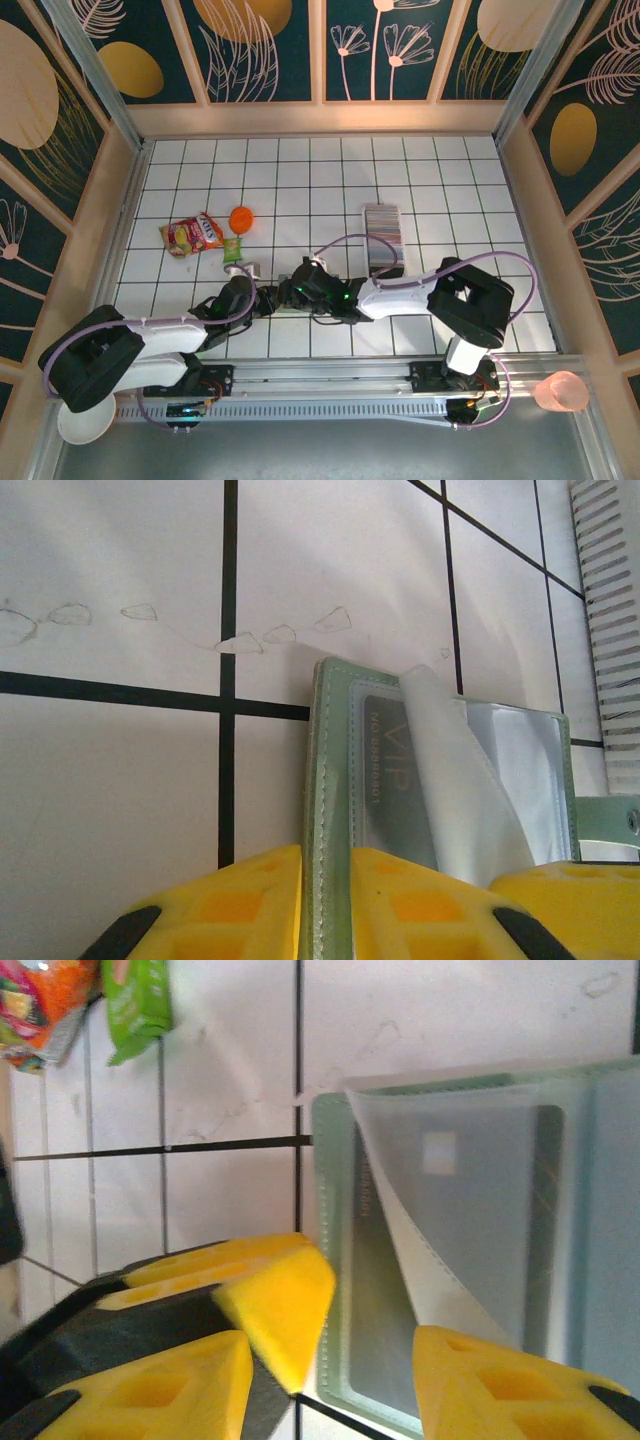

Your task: Put the credit cards into the card holder

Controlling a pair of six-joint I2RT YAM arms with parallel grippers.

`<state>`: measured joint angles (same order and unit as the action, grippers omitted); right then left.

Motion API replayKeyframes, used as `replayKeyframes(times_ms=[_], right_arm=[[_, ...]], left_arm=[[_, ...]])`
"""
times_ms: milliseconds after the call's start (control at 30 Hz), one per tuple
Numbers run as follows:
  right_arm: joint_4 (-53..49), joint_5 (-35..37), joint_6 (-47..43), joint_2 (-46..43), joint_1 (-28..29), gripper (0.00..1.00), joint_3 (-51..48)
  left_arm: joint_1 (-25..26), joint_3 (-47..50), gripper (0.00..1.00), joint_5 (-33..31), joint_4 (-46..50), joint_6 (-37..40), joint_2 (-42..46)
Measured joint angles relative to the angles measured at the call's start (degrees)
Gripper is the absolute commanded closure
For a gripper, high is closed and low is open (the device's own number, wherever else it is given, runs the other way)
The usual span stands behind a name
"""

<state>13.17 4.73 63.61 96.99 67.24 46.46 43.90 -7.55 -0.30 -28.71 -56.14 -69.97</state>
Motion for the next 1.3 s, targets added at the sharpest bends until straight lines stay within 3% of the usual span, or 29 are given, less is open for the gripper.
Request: replayKeyframes(times_ms=[367,633,867,1300], right_arm=[[8.8,-0.4,-5.2,-15.3,0.7,0.48,-1.8],[-6.2,7.7,-6.2,-23.5,-1.0,0.49,-2.4],[-17.3,6.8,-1.2,-19.6,-0.4,0.50,-3.4],[-20.7,5.3,2.9,-11.5,-0.2,0.51,-5.0]], left_arm=[[0.6,2.4,0.77,-2.3,6.2,-3.8,8.5],[0.6,3.3,0.73,-5.0,12.5,-4.6,16.6],[0.6,2.7,0.64,-3.3,13.6,-3.7,16.4],[0.6,-1.0,0.72,0.5,13.5,-1.4,8.9]])
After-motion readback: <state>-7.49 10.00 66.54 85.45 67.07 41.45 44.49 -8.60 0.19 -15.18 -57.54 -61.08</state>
